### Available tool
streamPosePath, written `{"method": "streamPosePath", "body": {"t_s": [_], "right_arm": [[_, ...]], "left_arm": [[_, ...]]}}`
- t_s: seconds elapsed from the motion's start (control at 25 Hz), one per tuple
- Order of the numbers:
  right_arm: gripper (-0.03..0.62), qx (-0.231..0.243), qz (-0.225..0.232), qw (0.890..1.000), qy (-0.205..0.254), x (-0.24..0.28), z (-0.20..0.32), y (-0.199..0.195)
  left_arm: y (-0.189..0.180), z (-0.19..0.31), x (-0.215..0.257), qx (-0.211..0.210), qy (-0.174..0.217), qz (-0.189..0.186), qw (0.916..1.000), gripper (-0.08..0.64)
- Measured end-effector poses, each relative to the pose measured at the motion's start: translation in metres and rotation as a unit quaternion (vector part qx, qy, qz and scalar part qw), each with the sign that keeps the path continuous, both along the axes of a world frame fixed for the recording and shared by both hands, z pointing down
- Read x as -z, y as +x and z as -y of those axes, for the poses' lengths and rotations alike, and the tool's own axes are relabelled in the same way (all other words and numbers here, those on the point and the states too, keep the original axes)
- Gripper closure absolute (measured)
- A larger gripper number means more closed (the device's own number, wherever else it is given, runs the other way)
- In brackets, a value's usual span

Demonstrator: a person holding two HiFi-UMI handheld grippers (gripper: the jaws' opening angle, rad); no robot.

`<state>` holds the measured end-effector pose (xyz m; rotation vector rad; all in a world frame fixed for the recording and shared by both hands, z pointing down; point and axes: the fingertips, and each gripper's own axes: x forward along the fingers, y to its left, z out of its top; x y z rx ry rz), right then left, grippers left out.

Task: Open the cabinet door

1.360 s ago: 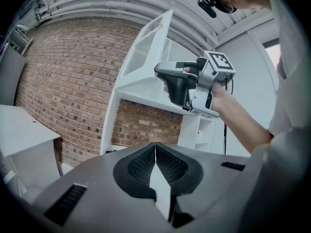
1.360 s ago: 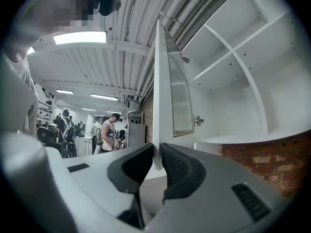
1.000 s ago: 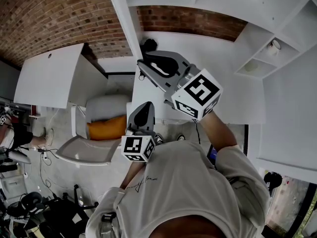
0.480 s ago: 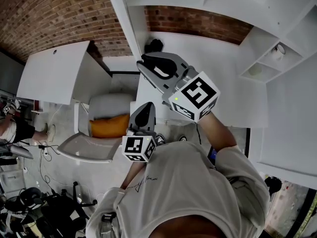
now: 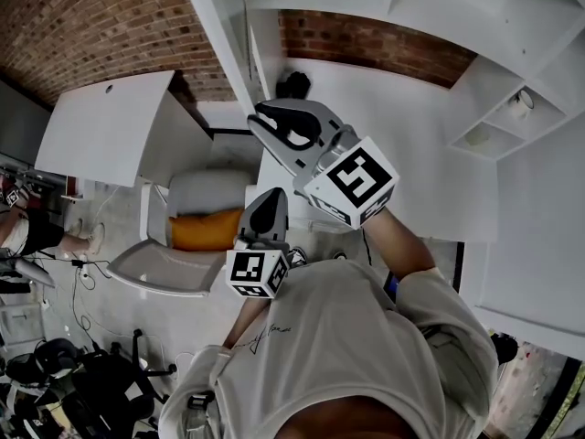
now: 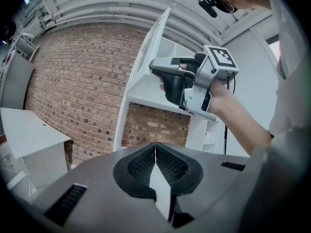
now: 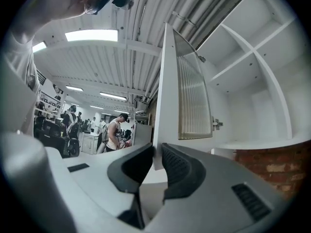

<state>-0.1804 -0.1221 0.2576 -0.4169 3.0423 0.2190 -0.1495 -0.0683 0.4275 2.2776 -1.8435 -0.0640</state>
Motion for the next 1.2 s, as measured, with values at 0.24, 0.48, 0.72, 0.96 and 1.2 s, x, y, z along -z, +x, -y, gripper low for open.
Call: {"method": "streamPosePath", "body": {"t_s": [0.24,0.48,0.72,0.96,1.2], "right_arm": [[0.529,0.013,-0.001,1.000,0.004,0.000,-0.007,-0.015],[0.531,0.013,-0.005,1.000,0.002,0.000,-0.009,-0.027],[0.532,0.018,-0.006,1.000,0.000,0.000,-0.011,-0.037],[0.535,0.021,-0.009,1.000,-0.001,-0.001,-0.015,-0.055],[0.540,0.031,-0.016,0.999,-0.002,0.000,-0.020,-0.079]], "left_arm": [[-0.009,-0.002,0.000,0.010,0.002,-0.001,0.9999,0.543],[-0.019,-0.004,0.000,0.022,0.002,-0.002,0.9997,0.544],[-0.028,-0.005,0.000,0.031,0.004,-0.004,0.9995,0.543],[-0.035,-0.005,0.000,0.032,0.005,-0.005,0.9995,0.543],[-0.042,-0.007,-0.001,0.041,0.004,-0.006,0.9992,0.544]]}}
